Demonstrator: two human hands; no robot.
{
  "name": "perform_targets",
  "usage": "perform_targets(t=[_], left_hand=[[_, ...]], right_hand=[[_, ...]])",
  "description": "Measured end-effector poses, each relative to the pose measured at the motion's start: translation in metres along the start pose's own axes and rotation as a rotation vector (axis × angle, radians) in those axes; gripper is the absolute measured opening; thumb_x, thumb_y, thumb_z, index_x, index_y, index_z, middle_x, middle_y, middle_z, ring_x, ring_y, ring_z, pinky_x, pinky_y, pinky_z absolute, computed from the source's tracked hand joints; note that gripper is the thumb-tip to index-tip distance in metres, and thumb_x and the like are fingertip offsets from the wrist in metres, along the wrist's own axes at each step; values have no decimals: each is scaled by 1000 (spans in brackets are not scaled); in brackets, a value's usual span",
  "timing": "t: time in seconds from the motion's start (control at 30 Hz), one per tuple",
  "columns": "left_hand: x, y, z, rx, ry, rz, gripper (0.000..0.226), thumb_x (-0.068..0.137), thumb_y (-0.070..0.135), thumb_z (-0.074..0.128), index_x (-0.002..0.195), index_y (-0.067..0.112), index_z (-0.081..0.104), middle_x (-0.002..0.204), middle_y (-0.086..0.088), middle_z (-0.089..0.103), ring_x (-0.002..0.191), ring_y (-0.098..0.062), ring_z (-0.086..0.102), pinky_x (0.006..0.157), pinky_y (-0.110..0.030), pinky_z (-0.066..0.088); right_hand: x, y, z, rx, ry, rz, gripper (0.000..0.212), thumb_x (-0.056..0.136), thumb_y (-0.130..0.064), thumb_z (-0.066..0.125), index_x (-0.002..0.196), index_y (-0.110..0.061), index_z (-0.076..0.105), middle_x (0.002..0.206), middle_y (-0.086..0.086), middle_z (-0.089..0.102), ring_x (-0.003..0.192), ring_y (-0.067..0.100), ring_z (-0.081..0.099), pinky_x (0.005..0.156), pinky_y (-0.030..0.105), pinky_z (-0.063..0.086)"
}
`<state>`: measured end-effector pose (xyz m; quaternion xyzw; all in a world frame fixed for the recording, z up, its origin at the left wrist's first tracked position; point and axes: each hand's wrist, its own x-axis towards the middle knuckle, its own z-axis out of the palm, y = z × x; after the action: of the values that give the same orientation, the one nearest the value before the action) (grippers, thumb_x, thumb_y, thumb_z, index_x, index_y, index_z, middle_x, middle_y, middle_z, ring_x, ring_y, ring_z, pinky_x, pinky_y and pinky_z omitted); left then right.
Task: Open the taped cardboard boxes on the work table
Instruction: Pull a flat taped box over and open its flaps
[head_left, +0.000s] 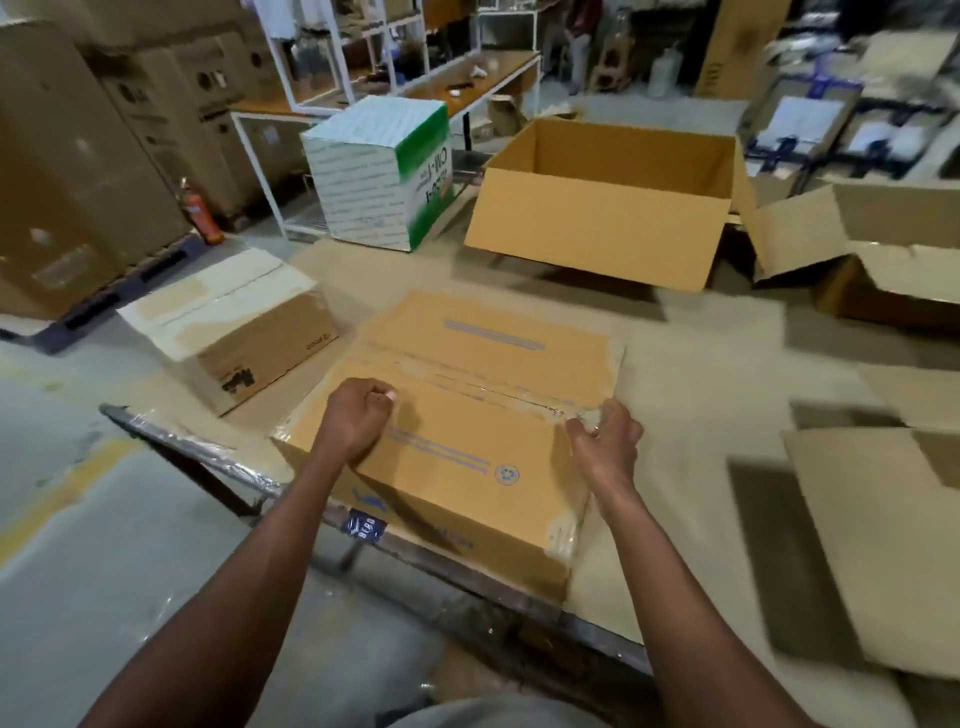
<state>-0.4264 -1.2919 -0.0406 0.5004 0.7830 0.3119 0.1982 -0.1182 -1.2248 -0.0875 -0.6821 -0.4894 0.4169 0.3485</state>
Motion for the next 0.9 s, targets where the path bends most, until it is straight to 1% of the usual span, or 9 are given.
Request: perform_targets(t=[0.13,0.23,0.3,0.4,0.5,0.57,0.7,0.8,0.9], left_hand=[[52,-32,-12,154,-41,39,30,85,45,64,102,25,78,113,-7,73,110,-32,65,99,-45,49],[77,-48,-14,204,-42,22,31,80,53,70,107,37,70,130,-3,60,120,-33,57,103,-52,44],[85,-51,-18,222,-83,-4,50,80,53,76,124,34,63,145,-3,47,127,-35,52,108,-51,39],[98,-57,-27,91,-180,-71,99,74,58,81,155,25,33,162,-8,26,140,-37,41,113,-51,35],[110,-70,-33,-20,-245,-148,125,67,62,84,161,19,14,163,-12,30,144,-36,36,114,-51,35],[114,-77,-33,-63,-249,-152,121,62,67,85,156,18,27,154,-12,44,137,-36,46,108,-49,42],[111,-84,-36,-192,-212,-103,87,59,61,87,132,21,61,127,-5,67,111,-28,62,93,-41,50],[101,-79,-40,-307,-172,-68,68,68,40,89,128,22,64,118,-1,70,107,-25,64,91,-40,51],[93,-70,-43,-459,-116,-23,74,71,27,89,137,20,56,122,1,67,108,-22,64,87,-36,52]], right_hand=[[3,6,4,32,9,124,82,84,-53,71,149,-22,32,149,9,44,129,36,52,107,50,45],[12,26,5,32,-30,137,77,75,-70,66,136,-27,48,126,6,67,104,27,69,90,51,58],[10,25,5,-5,-43,101,62,79,-68,63,125,-26,59,109,3,73,91,23,72,83,45,60],[-9,1,6,-19,2,65,42,92,-48,64,122,-20,61,110,1,71,90,19,68,80,33,54],[-18,-7,9,37,23,96,34,98,-32,63,126,-15,54,102,5,63,72,9,59,60,25,45],[-20,-12,10,97,29,143,38,98,-30,64,128,-11,49,97,6,61,68,10,57,52,23,46],[-24,-10,8,139,9,141,34,95,-30,68,123,-11,64,99,8,71,78,20,67,69,34,56],[-31,-5,2,193,36,86,30,92,-28,73,119,-18,67,110,9,73,88,20,69,75,33,57],[-36,-10,-13,247,64,8,31,88,-23,77,117,-21,68,111,7,74,95,22,70,82,36,58]])
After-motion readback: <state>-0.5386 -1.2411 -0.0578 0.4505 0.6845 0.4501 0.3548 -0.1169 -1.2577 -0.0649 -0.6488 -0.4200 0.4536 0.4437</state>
